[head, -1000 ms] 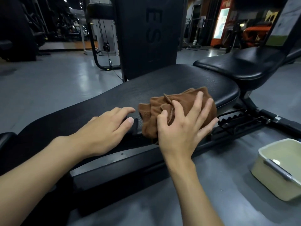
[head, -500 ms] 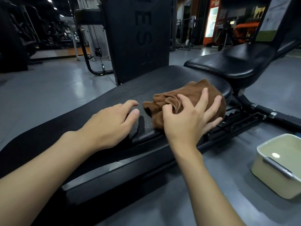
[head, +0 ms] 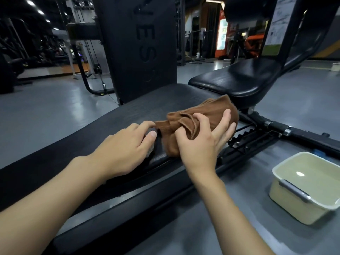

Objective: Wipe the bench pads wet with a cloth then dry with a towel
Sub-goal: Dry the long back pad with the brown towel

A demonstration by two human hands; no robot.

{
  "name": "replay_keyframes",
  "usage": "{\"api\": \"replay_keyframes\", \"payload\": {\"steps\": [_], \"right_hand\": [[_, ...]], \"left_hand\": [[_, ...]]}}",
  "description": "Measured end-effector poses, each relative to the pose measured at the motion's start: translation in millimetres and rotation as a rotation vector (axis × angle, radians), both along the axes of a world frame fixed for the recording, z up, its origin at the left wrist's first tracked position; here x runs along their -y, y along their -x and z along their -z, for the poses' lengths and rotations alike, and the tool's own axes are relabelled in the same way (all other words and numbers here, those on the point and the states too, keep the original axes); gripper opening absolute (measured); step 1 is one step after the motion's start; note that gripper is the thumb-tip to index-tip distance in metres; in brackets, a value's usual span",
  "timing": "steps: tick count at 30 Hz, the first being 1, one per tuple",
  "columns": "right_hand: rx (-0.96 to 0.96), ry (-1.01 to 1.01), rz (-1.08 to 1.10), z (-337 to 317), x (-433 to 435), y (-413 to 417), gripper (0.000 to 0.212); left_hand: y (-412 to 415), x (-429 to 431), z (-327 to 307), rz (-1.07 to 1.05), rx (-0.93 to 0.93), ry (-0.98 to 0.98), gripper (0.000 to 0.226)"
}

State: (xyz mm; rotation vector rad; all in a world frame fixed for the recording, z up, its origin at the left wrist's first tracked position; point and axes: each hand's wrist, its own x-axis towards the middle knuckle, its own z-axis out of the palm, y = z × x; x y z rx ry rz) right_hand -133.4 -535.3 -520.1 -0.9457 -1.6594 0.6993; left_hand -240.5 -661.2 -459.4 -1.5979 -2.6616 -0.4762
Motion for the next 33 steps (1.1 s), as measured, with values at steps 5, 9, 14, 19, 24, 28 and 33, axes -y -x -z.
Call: {"api": "replay_keyframes", "payload": {"steps": [5, 9, 14, 19, 24, 28, 33], "right_hand": [[0.227, 0.017, 0.033, -21, -27, -26, 0.058], [0.304, -0.021, 0.022, -18, -16, -25, 0.065], [0.425, -0.040, -0.039, -35, -57, -33, 0.058], [0.756, -0.066, -0.227, -75, -111, -41, 0.061], [0.933, -0.148, -0.331, -89, -128, -41, 0.068], [1.007, -0.185, -0.394, -91, -137, -42, 0.071], [1.056, -0.233, -0.439, -108, -167, -5, 0.069]], "left_hand": [[7, -6, -3, -0.015, -0.019, -0.030, 0.049], [2, -31, -9, 0.034, -0.027, -0.080, 0.046], [9, -67, -16, 0.084, -0.034, -0.053, 0.046], [19, -109, -22, 0.074, 0.042, 0.028, 0.044], [30, -135, -32, -0.017, 0.110, 0.018, 0.050], [44, -142, -35, -0.069, 0.195, 0.061, 0.067], [45, -147, -40, -0.124, 0.228, 0.094, 0.056]]}}
